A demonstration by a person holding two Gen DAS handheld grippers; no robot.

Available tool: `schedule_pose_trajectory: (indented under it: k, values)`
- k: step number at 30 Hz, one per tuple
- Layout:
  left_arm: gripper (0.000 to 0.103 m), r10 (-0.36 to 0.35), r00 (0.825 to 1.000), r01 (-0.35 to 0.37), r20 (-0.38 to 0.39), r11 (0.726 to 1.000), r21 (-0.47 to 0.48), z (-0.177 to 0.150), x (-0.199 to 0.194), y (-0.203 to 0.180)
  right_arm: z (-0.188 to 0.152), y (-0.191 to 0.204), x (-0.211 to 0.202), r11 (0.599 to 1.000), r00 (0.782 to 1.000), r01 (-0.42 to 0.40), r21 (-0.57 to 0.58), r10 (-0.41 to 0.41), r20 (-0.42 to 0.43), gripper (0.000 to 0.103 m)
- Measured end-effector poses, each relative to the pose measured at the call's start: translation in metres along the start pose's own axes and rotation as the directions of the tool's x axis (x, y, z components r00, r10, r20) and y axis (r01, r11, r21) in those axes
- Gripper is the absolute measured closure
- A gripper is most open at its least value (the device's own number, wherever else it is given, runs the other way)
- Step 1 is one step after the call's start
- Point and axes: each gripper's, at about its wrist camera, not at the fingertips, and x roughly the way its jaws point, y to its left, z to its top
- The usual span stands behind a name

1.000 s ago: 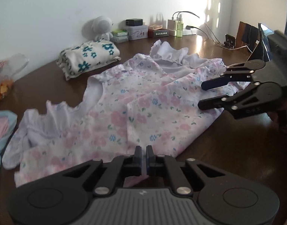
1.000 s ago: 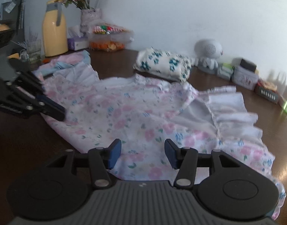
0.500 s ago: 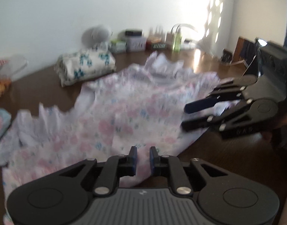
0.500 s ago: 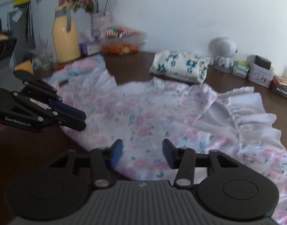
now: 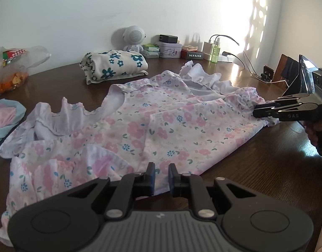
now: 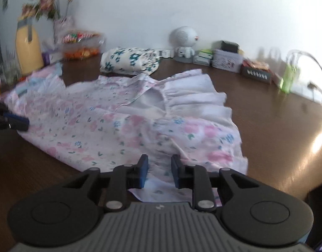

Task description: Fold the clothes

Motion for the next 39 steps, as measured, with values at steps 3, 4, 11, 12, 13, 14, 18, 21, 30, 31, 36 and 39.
schedule_pose_trajectory:
  k: [3, 4, 11, 12, 13, 14, 18, 21, 30, 31, 36, 39]
  values:
    - [0.09, 0.004, 1.0, -0.004, 0.001, 1.0, -0.001, -0.001, 0.0, 0.0, -0.004, -0.005, -0.002, 1.0, 1.0, 0.016, 0.015, -0.016, 0.008, 0.08]
    - [0.09, 0.005, 1.0, -0.005, 0.001, 1.0, -0.001, -0.001, 0.0, 0.0, -0.005, -0.006, -0.002, 1.0, 1.0, 0.013, 0.024, -0.013, 0.01, 0.08]
    - [0.088, -0.016, 0.999, 0.015, 0.032, 1.0, 0.027, 0.017, -0.004, -0.005, 0.002, 0.001, -0.014, 1.0, 0.999, 0.02, 0.018, -0.021, 0.034, 0.076]
    - [0.087, -0.029, 0.999, 0.027, 0.044, 0.999, 0.04, 0.022, -0.002, -0.008, 0.006, 0.002, -0.018, 1.0, 0.998, 0.01, 0.03, -0.012, 0.059, 0.074]
    - [0.087, -0.043, 0.998, 0.04, 0.056, 0.998, 0.055, 0.028, 0.0, -0.011, 0.01, 0.003, -0.021, 0.999, 0.997, -0.001, 0.037, -0.002, 0.079, 0.073]
    - [0.087, -0.055, 0.997, 0.05, 0.06, 0.996, 0.07, 0.035, 0.003, -0.015, 0.014, 0.005, -0.021, 0.999, 0.996, -0.01, 0.036, 0.006, 0.091, 0.073]
    - [0.087, -0.085, 0.995, 0.077, 0.052, 0.987, 0.142, 0.06, 0.031, -0.03, 0.03, 0.022, 0.003, 0.999, 0.996, 0.007, -0.039, -0.004, 0.084, 0.072]
    - [0.087, -0.073, 0.997, 0.068, 0.021, 0.983, 0.173, 0.067, 0.056, -0.037, 0.035, 0.027, 0.029, 0.995, 0.997, 0.062, -0.083, -0.058, 0.043, 0.072]
    - [0.087, -0.066, 0.998, 0.068, -0.02, 0.981, 0.183, 0.05, 0.061, -0.034, 0.02, 0.023, 0.032, 1.0, 1.0, 0.023, -0.013, -0.023, -0.003, 0.071]
    - [0.087, -0.068, 0.997, 0.07, -0.021, 0.981, 0.182, 0.047, 0.057, -0.034, 0.018, 0.025, 0.028, 1.0, 1.0, 0.021, -0.014, -0.021, -0.009, 0.071]
    - [0.088, -0.08, 0.997, 0.083, -0.023, 0.981, 0.178, 0.028, 0.036, -0.043, 0.004, 0.041, 0.004, 1.0, 0.999, 0.011, -0.01, -0.012, -0.036, 0.071]
    - [0.088, -0.083, 0.996, 0.087, -0.025, 0.98, 0.18, 0.019, 0.026, -0.052, -0.005, 0.05, -0.011, 1.0, 0.999, 0.014, -0.004, -0.014, -0.049, 0.071]
